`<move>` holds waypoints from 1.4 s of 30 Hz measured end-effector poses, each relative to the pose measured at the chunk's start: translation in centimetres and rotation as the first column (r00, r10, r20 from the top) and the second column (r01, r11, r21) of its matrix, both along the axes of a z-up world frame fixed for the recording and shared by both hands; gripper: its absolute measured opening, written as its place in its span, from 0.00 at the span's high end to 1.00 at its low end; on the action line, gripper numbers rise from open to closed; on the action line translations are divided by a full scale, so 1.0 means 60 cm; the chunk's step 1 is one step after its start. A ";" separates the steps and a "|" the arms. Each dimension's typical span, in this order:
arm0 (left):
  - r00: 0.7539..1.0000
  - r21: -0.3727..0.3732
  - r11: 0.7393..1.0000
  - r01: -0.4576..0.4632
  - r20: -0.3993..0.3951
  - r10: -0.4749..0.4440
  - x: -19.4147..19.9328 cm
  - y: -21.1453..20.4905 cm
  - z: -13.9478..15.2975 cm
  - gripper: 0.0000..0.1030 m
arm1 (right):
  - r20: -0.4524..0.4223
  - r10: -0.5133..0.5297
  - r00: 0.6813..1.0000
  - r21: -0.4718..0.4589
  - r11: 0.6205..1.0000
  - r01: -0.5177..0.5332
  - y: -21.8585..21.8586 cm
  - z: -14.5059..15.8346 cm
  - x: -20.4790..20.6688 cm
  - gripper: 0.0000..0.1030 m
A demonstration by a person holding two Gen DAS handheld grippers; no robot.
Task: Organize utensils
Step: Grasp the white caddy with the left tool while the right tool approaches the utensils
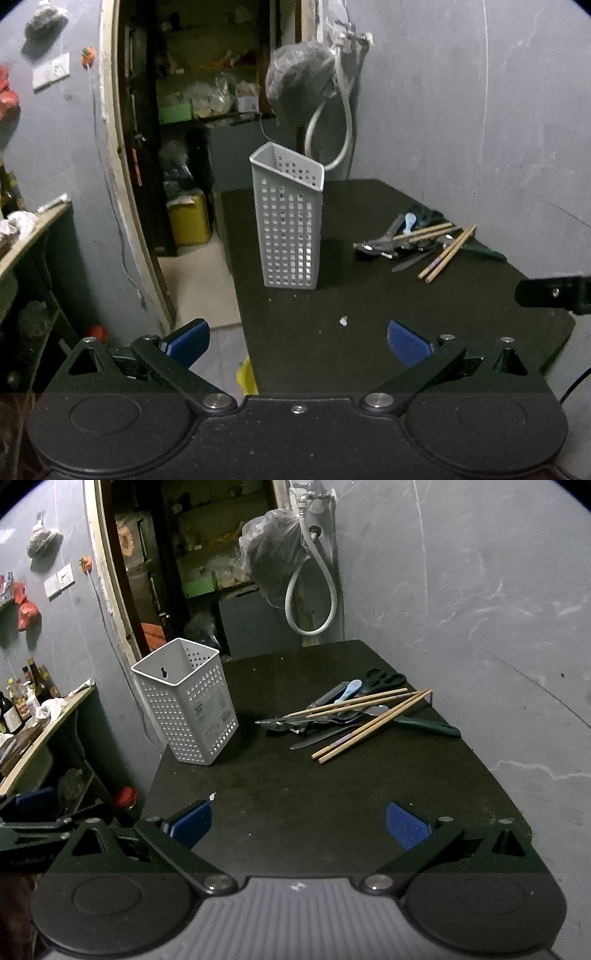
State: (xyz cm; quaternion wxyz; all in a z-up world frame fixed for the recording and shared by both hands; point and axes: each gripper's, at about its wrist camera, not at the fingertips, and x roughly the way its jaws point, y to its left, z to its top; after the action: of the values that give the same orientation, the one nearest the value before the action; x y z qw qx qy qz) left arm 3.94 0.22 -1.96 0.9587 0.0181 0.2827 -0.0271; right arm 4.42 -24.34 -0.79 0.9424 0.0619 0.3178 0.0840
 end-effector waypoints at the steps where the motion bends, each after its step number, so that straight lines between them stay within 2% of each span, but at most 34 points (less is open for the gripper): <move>1: 1.000 -0.010 1.000 0.011 -0.010 -0.011 0.005 0.002 -0.002 0.01 | -0.002 0.001 1.000 0.002 1.000 -0.001 0.000 -0.001 0.003 0.00; 4: 0.999 -0.023 0.999 0.036 -0.015 -0.036 0.025 0.006 -0.006 0.01 | -0.006 0.005 1.000 0.014 1.000 -0.005 0.003 -0.004 0.013 0.00; 7: 0.999 -0.001 0.999 0.041 -0.011 -0.041 0.047 0.005 -0.012 0.00 | -0.005 0.000 1.000 0.031 1.000 0.000 0.000 -0.010 0.028 0.00; 10: 0.994 -0.043 0.996 0.078 -0.077 -0.081 0.081 0.007 -0.024 0.00 | -0.001 -0.020 1.000 0.052 0.998 0.020 -0.011 -0.013 0.048 0.00; 12: 0.992 -0.054 0.995 0.086 -0.090 -0.090 0.099 0.005 -0.030 0.00 | 0.005 -0.035 0.999 0.062 0.997 0.035 -0.020 -0.016 0.062 0.00; 17: 1.000 0.058 0.998 -0.012 0.021 0.010 0.157 -0.018 -0.017 0.00 | -0.007 -0.046 0.999 0.076 0.996 0.046 -0.047 -0.027 0.117 0.00; 21: 0.990 0.106 0.988 -0.116 0.096 0.106 0.224 -0.033 -0.002 0.00 | -0.012 -0.029 1.000 0.074 0.997 0.030 -0.064 -0.034 0.163 0.00; 25: 0.980 0.158 0.972 -0.176 0.123 0.157 0.287 -0.057 -0.004 0.00 | -0.026 0.014 1.000 0.062 0.998 -0.013 -0.076 -0.043 0.204 0.00; 30: 0.984 0.210 0.966 -0.150 0.131 0.124 0.328 -0.083 -0.009 0.00 | -0.036 0.076 0.996 0.062 0.995 -0.073 -0.088 -0.048 0.241 0.00; 34: 0.987 0.205 0.969 -0.137 0.108 0.117 0.345 -0.079 -0.013 0.01 | -0.037 0.117 0.992 0.087 0.990 -0.113 -0.096 -0.057 0.259 0.00; 36: 0.987 0.198 0.970 -0.137 0.113 0.116 0.345 -0.074 -0.011 0.04 | -0.039 0.122 0.992 0.106 0.987 -0.118 -0.099 -0.060 0.264 0.00; 38: 0.985 0.206 0.967 -0.149 0.120 0.126 0.346 -0.071 -0.011 0.14 | -0.038 0.129 0.991 0.114 0.986 -0.124 -0.099 -0.061 0.268 0.00; 42: 0.988 0.199 0.972 -0.125 0.118 0.103 0.350 -0.065 -0.012 0.16 | -0.037 0.123 0.992 0.125 0.985 -0.118 -0.095 -0.068 0.275 0.00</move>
State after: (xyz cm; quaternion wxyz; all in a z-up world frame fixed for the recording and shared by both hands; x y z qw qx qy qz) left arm 24.97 -3.68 -2.70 0.9654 0.1024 0.2327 0.0583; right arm 20.90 -30.05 -4.86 0.9227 0.1024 0.3360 0.1588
